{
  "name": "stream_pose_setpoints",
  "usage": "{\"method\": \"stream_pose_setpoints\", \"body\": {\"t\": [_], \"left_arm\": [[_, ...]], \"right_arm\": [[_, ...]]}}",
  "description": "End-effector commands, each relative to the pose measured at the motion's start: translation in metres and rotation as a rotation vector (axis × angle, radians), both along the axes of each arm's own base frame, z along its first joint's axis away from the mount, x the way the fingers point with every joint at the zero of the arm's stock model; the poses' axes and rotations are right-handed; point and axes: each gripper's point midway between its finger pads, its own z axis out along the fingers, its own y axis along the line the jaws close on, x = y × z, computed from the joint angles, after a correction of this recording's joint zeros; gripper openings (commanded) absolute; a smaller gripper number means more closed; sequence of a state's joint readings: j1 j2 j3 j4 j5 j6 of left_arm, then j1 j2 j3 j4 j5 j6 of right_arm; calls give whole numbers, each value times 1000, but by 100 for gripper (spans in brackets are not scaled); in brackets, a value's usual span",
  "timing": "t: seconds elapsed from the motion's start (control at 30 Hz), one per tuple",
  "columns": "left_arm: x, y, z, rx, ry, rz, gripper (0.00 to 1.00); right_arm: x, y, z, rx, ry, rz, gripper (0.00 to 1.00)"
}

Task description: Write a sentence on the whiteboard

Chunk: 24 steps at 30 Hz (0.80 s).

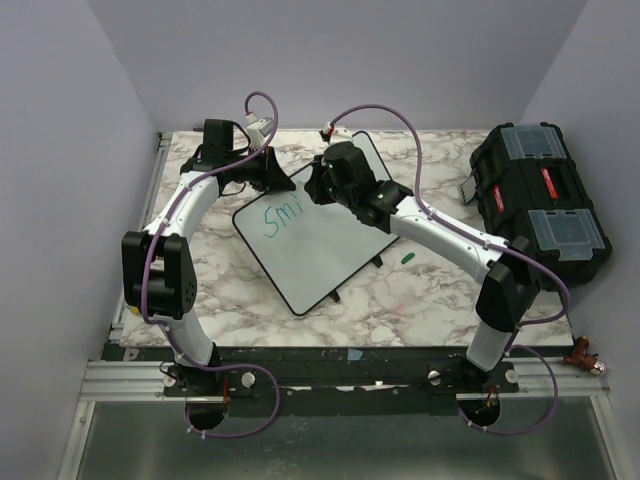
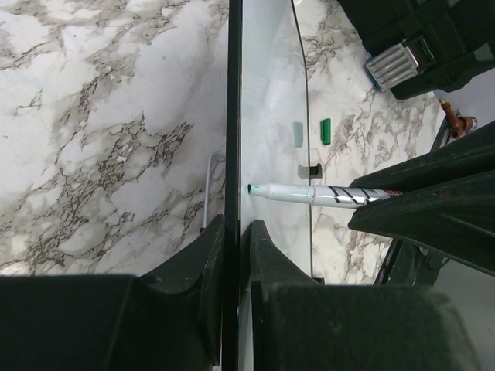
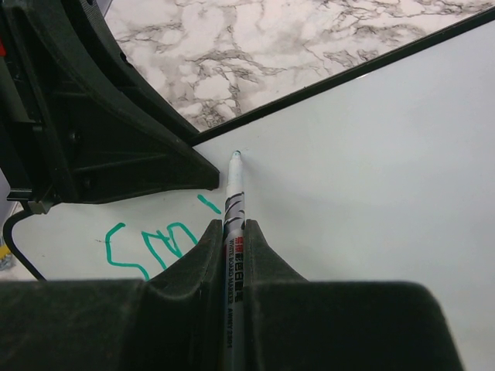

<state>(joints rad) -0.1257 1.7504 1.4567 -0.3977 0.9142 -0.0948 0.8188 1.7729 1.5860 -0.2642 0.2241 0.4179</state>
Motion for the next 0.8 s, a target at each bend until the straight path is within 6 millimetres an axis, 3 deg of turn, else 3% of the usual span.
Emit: {"method": "stream_pose_setpoints", "body": {"t": [0.0,0.4,0.77], "left_arm": [[7,1,12,61,-138,-7,0],[9,1,12,65,-137,-4,0],[8,0,11,66,-135,-5,0]], "right_arm": [[-5,1,-20,-26,48,27,1],[-29,-16,-51,-61,119,46,1],[-46,-29,-65,-68,160,48,1]]}}
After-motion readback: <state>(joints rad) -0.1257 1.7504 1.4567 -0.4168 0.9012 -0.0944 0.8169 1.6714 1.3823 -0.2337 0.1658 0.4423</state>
